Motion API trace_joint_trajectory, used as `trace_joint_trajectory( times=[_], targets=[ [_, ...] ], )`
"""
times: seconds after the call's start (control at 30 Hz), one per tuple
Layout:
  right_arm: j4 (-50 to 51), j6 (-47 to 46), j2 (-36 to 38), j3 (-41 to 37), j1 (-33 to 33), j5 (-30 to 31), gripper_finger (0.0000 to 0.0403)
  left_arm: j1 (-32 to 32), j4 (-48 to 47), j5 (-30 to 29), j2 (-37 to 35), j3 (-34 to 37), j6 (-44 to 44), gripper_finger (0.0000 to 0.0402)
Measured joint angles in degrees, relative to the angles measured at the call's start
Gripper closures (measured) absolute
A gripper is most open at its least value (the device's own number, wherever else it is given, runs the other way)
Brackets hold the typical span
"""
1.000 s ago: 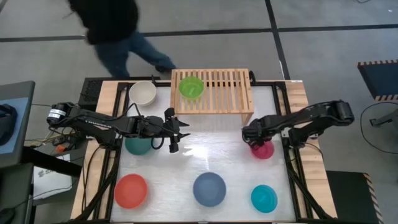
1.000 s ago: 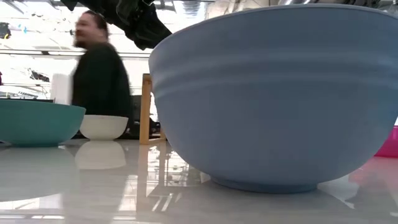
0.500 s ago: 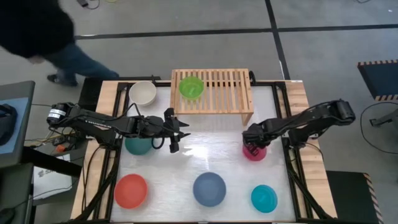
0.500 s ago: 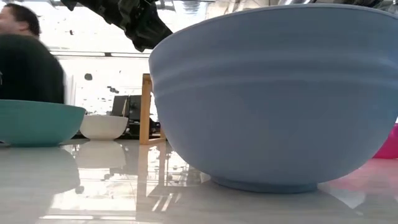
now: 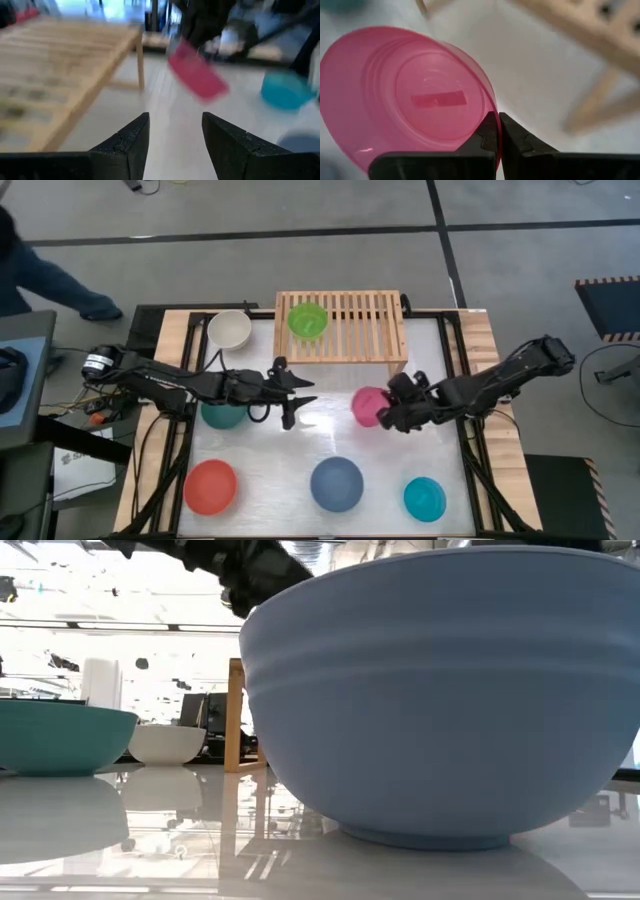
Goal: Place and stack bowls onto a shelf
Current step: Stack the small pink bowl on top of the small light green bowls on the shelf
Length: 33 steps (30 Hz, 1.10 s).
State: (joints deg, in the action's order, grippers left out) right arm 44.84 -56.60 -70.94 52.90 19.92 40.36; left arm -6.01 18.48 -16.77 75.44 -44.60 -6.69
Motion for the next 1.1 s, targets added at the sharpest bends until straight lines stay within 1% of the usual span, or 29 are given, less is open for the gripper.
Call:
trace_joint_trajectory(
  times=[0.07, 0.17, 0.2, 0.3, 0.4, 0.47, 0.53, 0.63, 0.73, 0.83, 0.9, 0.93, 1.1],
  targets=[
    [-4.6, 3.5, -1.7, 1.4, -0.2, 4.9, 0.0375, -0.4, 2.2, 0.0, 0.1, 0.0, 1.4, 0.0235],
    [-9.4, 8.7, -3.8, 3.2, -0.7, 11.5, 0.0372, -1.2, 5.5, -1.1, 0.0, 0.0, 6.1, 0.0235],
    [-10.8, 10.4, -4.8, 4.0, -1.3, 13.8, 0.0373, -1.6, 6.3, -2.4, 0.0, 0.0, 7.5, 0.0235],
    [-12.5, 13.3, -7.0, 6.1, -2.3, 18.1, 0.0374, -3.1, 9.0, -8.9, 0.0, 0.0, 12.4, 0.0235],
    [-14.6, 15.1, -9.5, 8.3, -3.7, 20.5, 0.0372, -4.0, 11.1, -15.1, -0.1, 0.0, 17.8, 0.0235],
    [-15.7, 16.4, -11.2, 9.7, -4.2, 22.0, 0.0372, -4.2, 12.1, -17.0, -0.1, 0.0, 20.0, 0.0235],
    [-17.7, 17.9, -12.7, 11.0, -4.5, 23.6, 0.0371, -4.3, 13.3, -17.0, -0.1, 0.0, 21.8, 0.0235],
    [-21.7, 23.3, -14.8, 13.0, -4.7, 26.3, 0.0371, -4.4, 14.0, -16.7, -0.1, 0.0, 24.9, 0.0235],
    [-25.9, 29.1, -16.6, 15.1, -4.5, 28.6, 0.0371, -4.4, 14.8, -16.4, -0.1, 0.0, 26.7, 0.0235],
    [-29.7, 34.7, -18.3, 16.7, -4.6, 31.0, 0.037, -4.3, 16.2, -14.5, -0.1, 0.0, 28.8, 0.0235],
    [-31.8, 38.0, -19.3, 18.0, -4.6, 32.2, 0.037, -4.4, 17.4, -14.8, -0.1, 0.1, 29.4, 0.0235],
    [-32.6, 39.4, -19.8, 18.7, -4.7, 32.6, 0.037, -4.4, 18.1, -15.6, -0.1, 0.1, 29.6, 0.0235],
    [-37.1, 45.7, -22.7, 21.2, -4.8, 35.1, 0.037, -4.1, 19.3, -25.2, -0.1, 0.1, 33.9, 0.0235]
  ],
)
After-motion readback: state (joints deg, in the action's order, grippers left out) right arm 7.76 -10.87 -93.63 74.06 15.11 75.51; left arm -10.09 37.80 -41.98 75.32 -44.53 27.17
